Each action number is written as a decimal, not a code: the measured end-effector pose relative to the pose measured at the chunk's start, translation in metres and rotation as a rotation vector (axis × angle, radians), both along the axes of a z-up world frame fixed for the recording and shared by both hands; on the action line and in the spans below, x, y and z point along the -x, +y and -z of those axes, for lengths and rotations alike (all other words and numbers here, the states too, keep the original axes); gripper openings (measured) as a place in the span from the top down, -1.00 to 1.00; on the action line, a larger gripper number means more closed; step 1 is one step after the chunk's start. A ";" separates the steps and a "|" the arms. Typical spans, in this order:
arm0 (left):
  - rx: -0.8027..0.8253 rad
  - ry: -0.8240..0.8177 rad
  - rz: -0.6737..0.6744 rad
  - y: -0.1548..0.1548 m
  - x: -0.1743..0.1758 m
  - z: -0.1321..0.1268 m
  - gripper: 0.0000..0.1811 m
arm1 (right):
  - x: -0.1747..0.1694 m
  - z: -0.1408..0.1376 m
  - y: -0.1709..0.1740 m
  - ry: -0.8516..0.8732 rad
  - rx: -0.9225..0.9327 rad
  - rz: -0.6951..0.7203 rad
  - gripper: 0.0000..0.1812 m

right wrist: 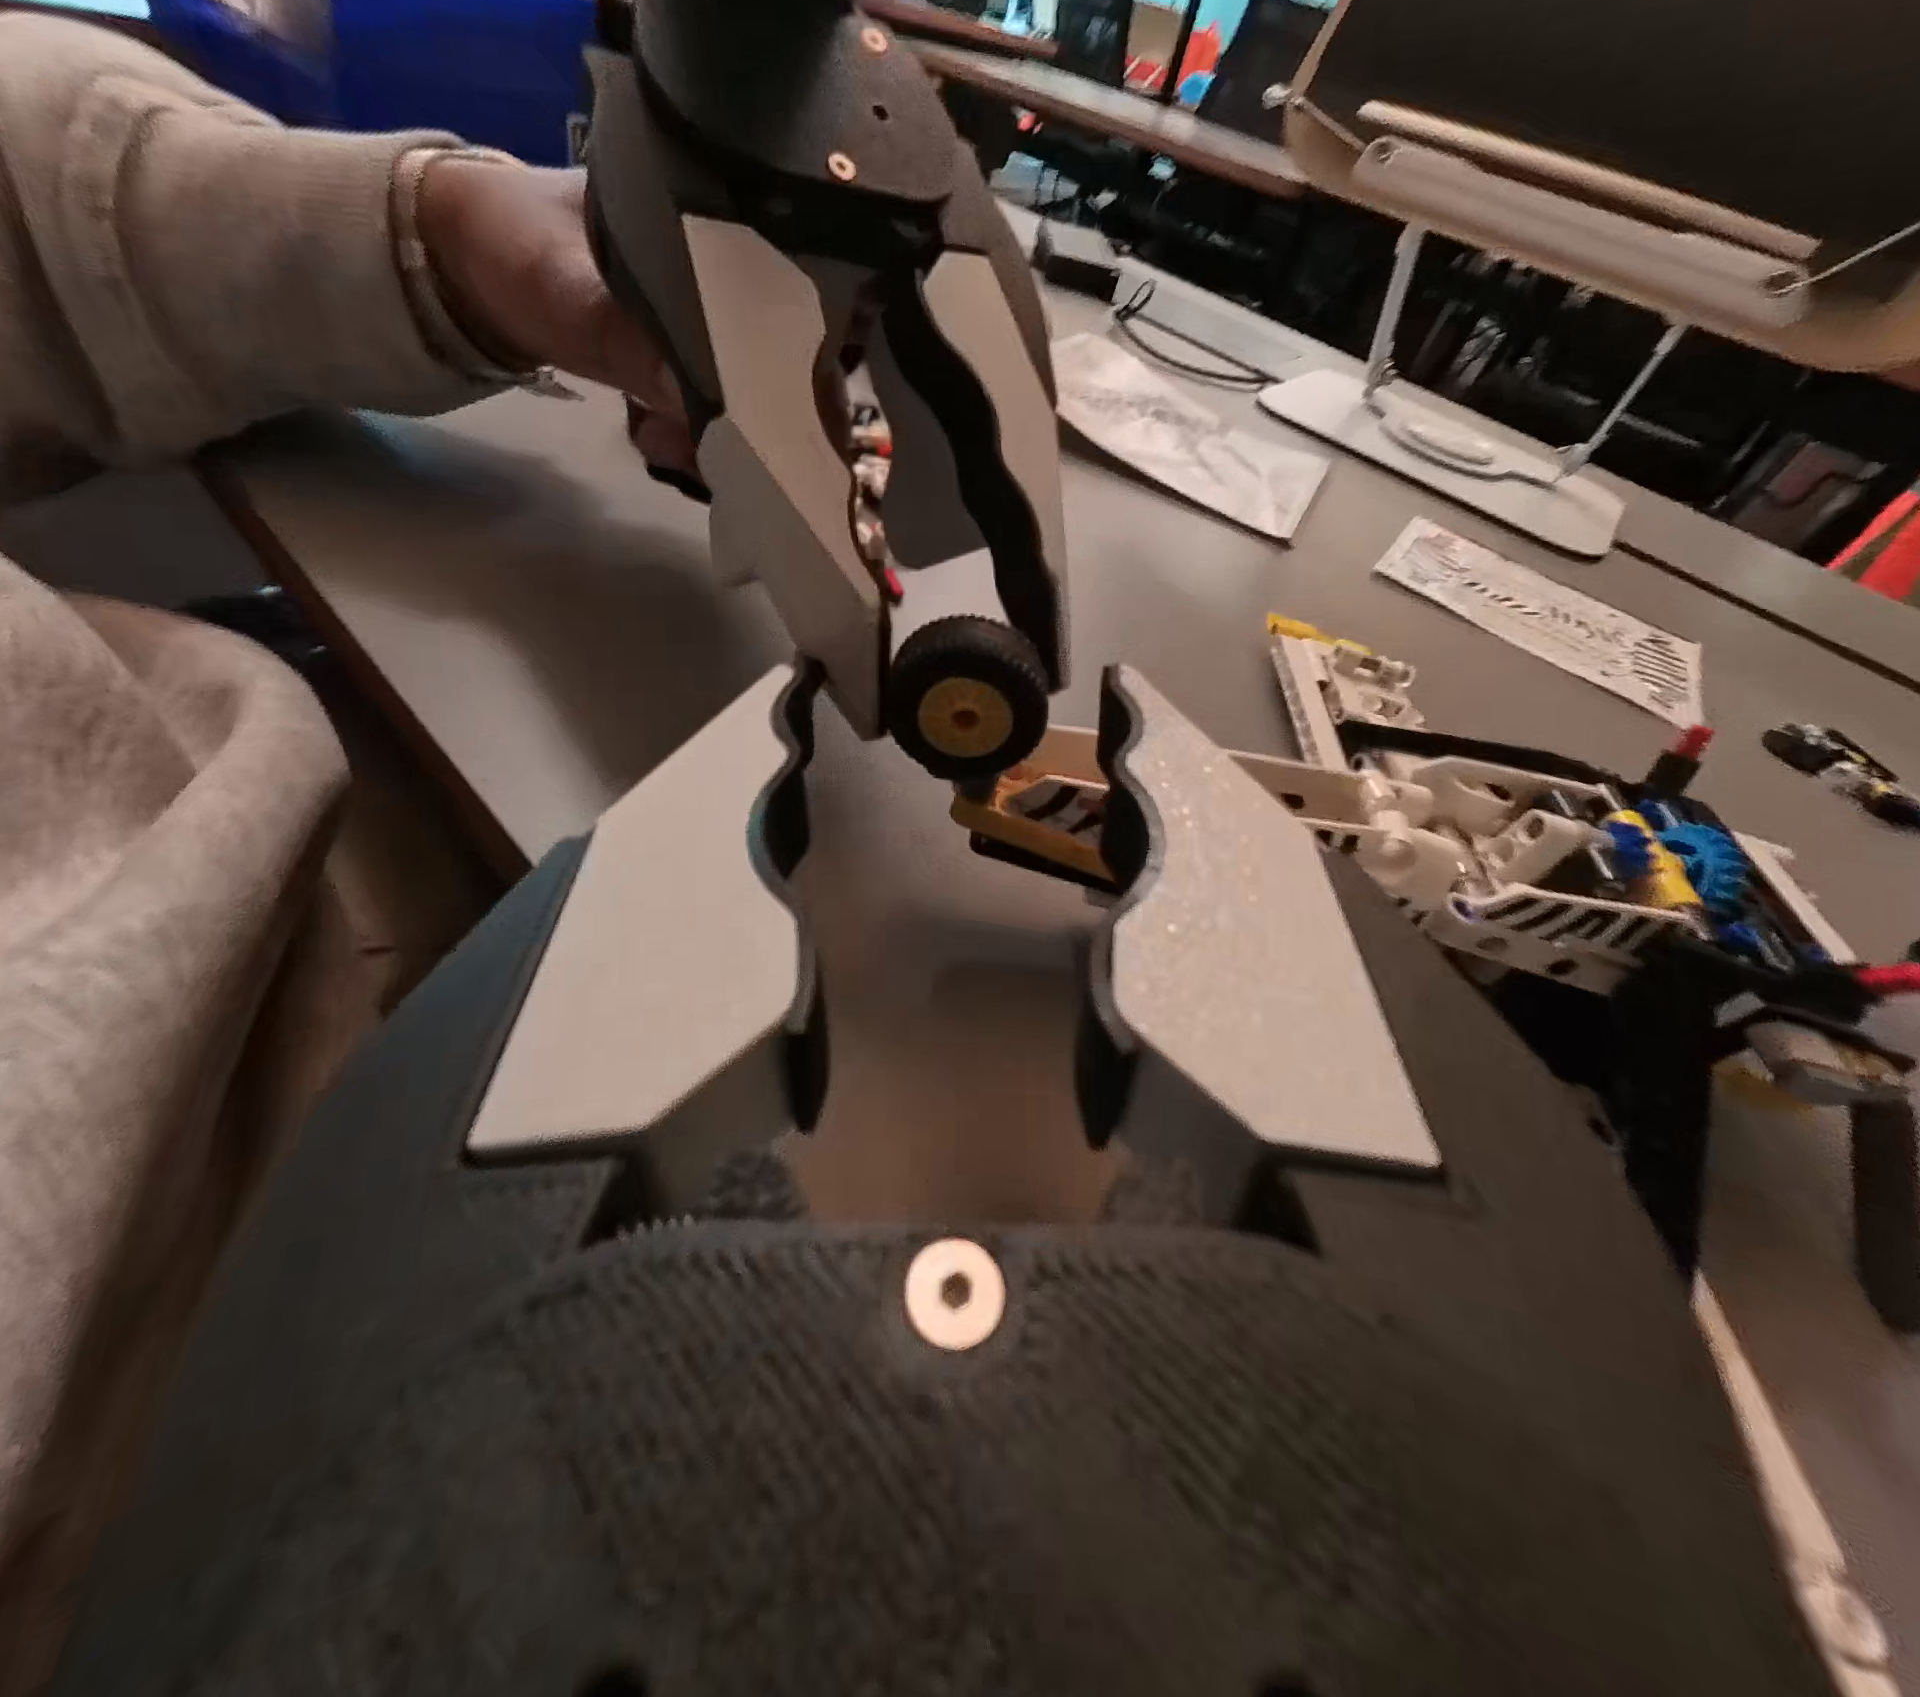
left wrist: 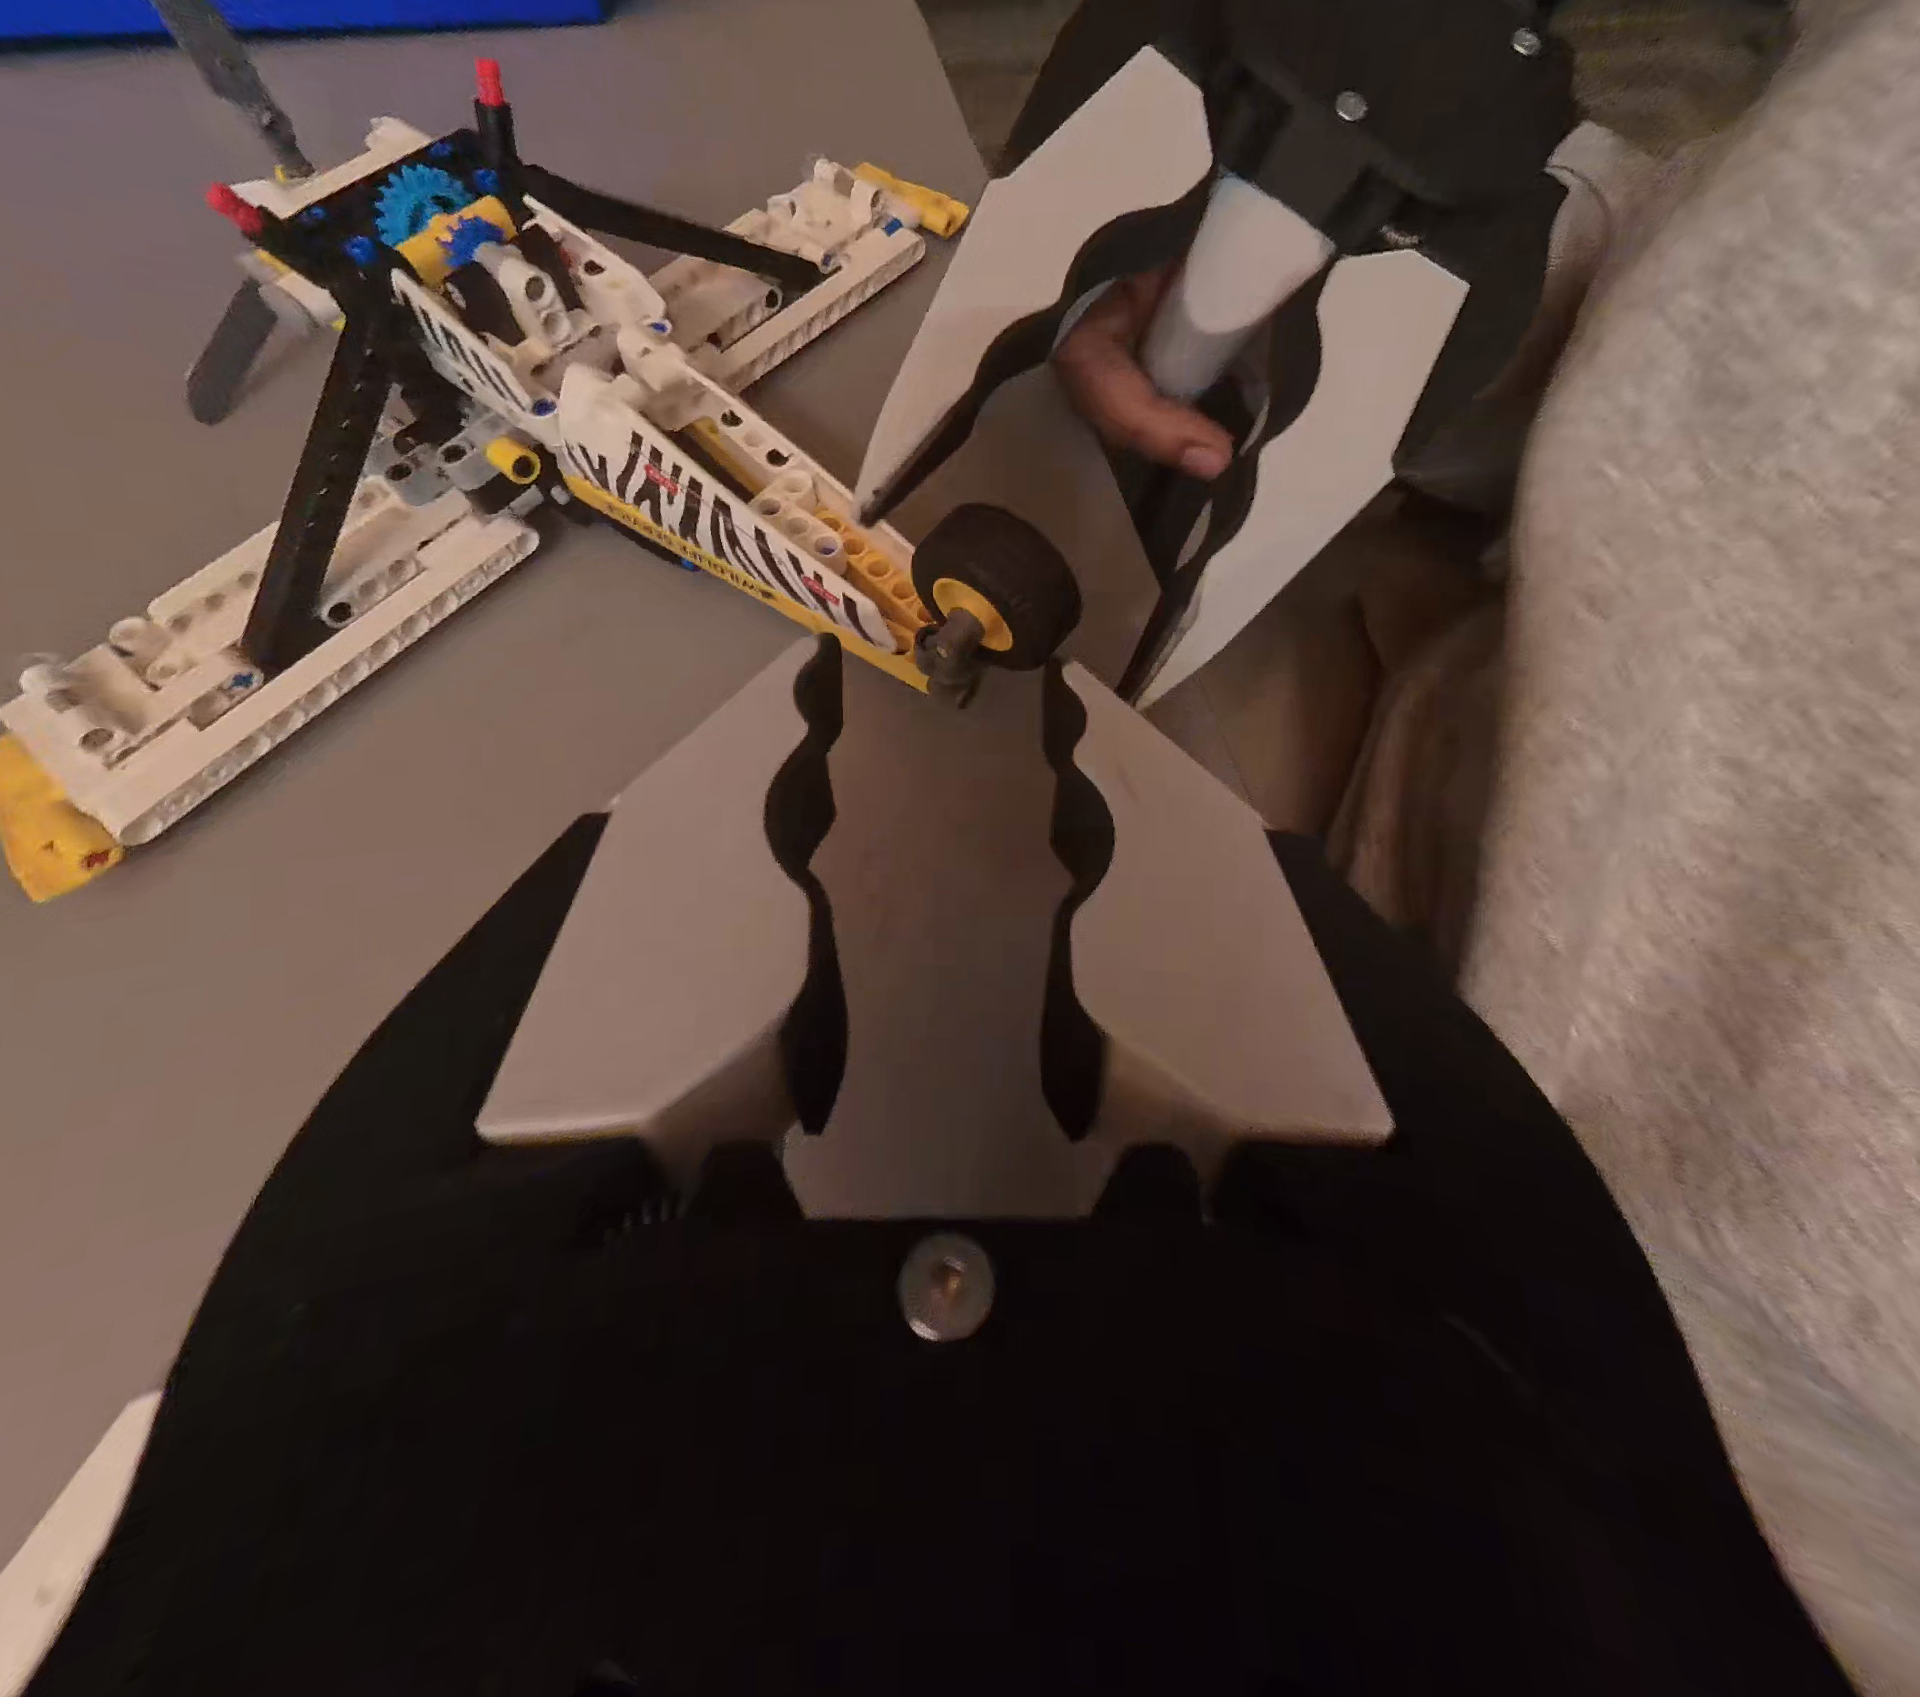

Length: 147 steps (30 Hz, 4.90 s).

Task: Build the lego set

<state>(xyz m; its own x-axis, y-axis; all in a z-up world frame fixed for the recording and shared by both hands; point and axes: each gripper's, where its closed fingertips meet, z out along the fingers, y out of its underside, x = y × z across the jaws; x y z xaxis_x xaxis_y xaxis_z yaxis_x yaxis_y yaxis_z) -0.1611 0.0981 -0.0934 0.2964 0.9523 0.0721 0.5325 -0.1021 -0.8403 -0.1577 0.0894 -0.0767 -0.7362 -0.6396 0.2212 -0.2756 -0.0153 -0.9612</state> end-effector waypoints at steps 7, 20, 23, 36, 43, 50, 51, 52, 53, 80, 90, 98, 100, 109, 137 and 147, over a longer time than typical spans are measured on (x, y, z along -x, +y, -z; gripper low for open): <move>-0.023 0.067 0.137 0.018 0.005 -0.001 0.77 | 0.000 0.008 0.007 0.152 -0.076 -0.151 0.55; -0.077 0.104 0.209 0.029 0.021 -0.004 0.85 | 0.020 0.004 0.025 0.003 -0.101 -0.226 0.66; -0.102 0.103 0.223 0.030 0.021 -0.005 0.90 | 0.021 0.003 0.026 0.005 -0.092 -0.222 0.66; -0.183 0.114 0.222 0.029 0.021 -0.012 0.96 | 0.020 0.003 0.026 -0.023 -0.130 -0.224 0.66; -0.222 0.099 0.196 0.024 0.021 -0.011 0.96 | 0.021 0.004 0.021 -0.127 -0.226 -0.185 0.67; -0.251 0.081 0.180 0.023 0.021 -0.010 0.96 | 0.022 0.003 0.021 -0.356 -0.392 -0.169 0.67; -0.255 0.077 0.175 0.023 0.021 -0.010 0.96 | 0.023 0.004 0.021 -0.352 -0.384 -0.163 0.67; -0.265 0.076 0.167 0.021 0.021 -0.010 0.96 | 0.023 0.004 0.022 -0.328 -0.361 -0.153 0.67; -0.273 0.068 0.168 0.022 0.021 -0.009 0.96 | 0.024 0.005 0.022 -0.293 -0.328 -0.143 0.67; -0.214 0.140 0.075 -0.002 0.004 -0.021 0.65 | 0.047 -0.019 0.038 -0.375 -0.203 -0.095 0.67; -0.081 0.468 -0.443 -0.098 -0.096 -0.078 0.40 | -0.037 -0.009 0.033 -0.066 -0.259 -0.154 0.67; 0.037 0.601 -0.602 -0.107 -0.149 -0.094 0.43 | -0.105 0.052 -0.020 0.320 -0.444 -0.045 0.65; 0.013 0.606 -0.602 -0.106 -0.151 -0.093 0.44 | -0.112 0.054 -0.025 0.319 -0.447 -0.023 0.50; 0.103 0.560 -0.674 -0.101 -0.155 -0.084 0.44 | -0.098 0.000 -0.004 0.268 -0.057 0.010 0.55; -0.326 0.076 -0.707 0.005 0.027 0.011 0.40 | 0.059 0.002 -0.005 -0.126 -0.047 0.232 0.91; -0.273 0.066 -0.662 0.013 0.036 0.011 0.41 | 0.059 0.012 -0.007 -0.185 -0.135 0.231 0.80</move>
<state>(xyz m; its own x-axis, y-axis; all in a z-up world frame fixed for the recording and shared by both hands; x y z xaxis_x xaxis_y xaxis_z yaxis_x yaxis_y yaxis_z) -0.1972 0.1110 -0.1043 -0.3250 0.8841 0.3357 0.3569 0.4434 -0.8222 -0.2164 0.0824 -0.0890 -0.8853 -0.4651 -0.0050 -0.0775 0.1580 -0.9844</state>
